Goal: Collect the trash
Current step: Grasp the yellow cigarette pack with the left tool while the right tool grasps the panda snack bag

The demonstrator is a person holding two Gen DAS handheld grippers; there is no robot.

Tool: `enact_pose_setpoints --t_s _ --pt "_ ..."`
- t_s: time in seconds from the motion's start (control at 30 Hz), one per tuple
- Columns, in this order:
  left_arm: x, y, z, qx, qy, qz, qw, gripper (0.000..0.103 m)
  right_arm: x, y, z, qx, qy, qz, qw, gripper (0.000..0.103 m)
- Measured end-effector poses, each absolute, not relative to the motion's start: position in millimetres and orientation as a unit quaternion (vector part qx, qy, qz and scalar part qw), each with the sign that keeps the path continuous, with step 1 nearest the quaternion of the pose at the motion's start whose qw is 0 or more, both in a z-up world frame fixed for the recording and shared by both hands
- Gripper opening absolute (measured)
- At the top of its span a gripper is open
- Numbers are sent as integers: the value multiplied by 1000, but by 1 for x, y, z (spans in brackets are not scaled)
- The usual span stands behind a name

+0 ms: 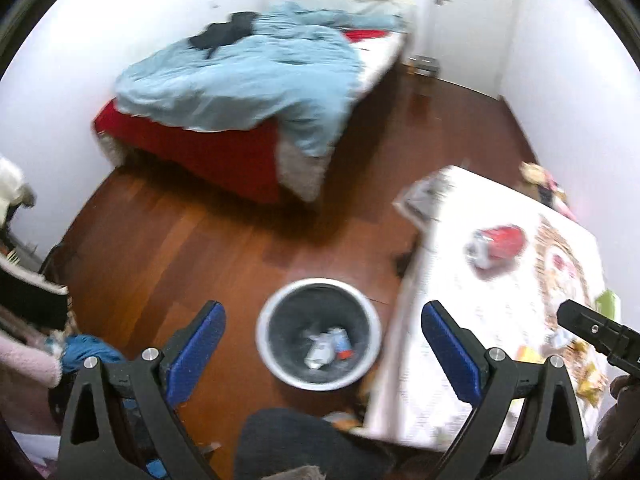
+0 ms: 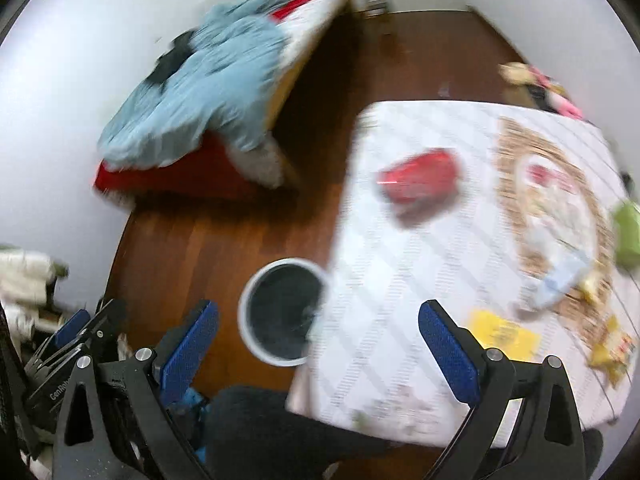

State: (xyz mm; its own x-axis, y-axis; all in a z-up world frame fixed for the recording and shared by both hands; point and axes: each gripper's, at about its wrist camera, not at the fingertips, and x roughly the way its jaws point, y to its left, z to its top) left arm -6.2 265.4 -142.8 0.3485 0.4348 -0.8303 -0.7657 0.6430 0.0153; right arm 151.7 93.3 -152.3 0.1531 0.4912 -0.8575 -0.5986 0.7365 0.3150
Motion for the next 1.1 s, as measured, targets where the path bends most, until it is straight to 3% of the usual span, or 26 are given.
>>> enact_pose_setpoints --t_s 0.43,0.57,0.67,0.9,0.97,1.07,1.1 --pt "172 105 -313 -210 597 166 757 100 269 -181 -250 44 602 96 792 101" --pt "188 82 -333 -221 620 147 739 99 284 -226 -277 61 612 63 786 101" --pt "191 83 -344 -292 621 138 714 99 289 -242 -292 88 619 58 778 101" --pt "222 85 -354 -357 617 176 679 96 297 -241 -317 124 620 55 773 100" --pt "232 83 -355 -350 622 195 673 96 297 -233 -319 127 617 55 775 97" --pt "250 74 -355 -330 621 221 676 91 296 -225 -324 122 614 47 779 72" --pt "255 70 -354 -316 620 234 679 87 296 -222 -324 117 611 40 782 57"
